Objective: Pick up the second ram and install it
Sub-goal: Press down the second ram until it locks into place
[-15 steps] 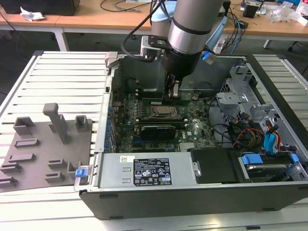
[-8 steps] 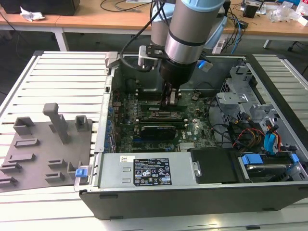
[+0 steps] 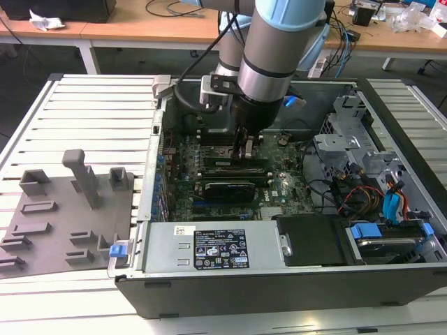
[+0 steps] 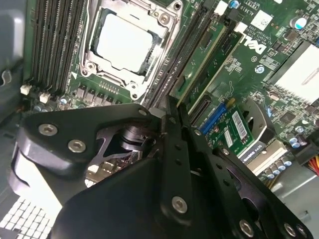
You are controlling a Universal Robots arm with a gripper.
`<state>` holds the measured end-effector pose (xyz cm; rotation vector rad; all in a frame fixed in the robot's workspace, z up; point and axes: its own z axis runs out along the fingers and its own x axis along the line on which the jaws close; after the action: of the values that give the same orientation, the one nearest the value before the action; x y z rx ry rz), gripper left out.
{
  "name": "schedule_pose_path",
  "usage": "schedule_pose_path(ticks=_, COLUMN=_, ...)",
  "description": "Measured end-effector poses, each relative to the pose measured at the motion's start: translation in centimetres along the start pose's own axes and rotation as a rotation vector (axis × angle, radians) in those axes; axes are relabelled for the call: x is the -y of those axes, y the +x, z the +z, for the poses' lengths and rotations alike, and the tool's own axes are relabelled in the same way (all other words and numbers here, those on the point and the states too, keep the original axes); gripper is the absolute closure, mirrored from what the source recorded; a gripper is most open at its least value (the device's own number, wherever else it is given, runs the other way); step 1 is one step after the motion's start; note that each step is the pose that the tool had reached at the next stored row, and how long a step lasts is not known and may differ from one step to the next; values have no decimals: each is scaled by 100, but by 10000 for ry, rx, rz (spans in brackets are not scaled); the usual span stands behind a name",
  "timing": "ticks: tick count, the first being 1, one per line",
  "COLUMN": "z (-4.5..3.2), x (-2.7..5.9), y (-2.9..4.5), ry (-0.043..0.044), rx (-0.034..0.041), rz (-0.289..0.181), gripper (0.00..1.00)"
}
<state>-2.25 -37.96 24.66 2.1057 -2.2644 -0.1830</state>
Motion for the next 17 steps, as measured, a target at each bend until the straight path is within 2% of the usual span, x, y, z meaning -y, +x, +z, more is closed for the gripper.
schedule_pose_path(ticks=7, z=129, x=17, y=6, ry=9, rx=-7, rz=156, gripper=86)
schedule_pose_path(ticks=12, z=159, x=21, y=9, ry=11, rx=-35, rz=159, gripper=86)
schedule_pose_path(ticks=17, z=157, x=21, y=17, ry=25, rx=-38, rz=160, gripper=86)
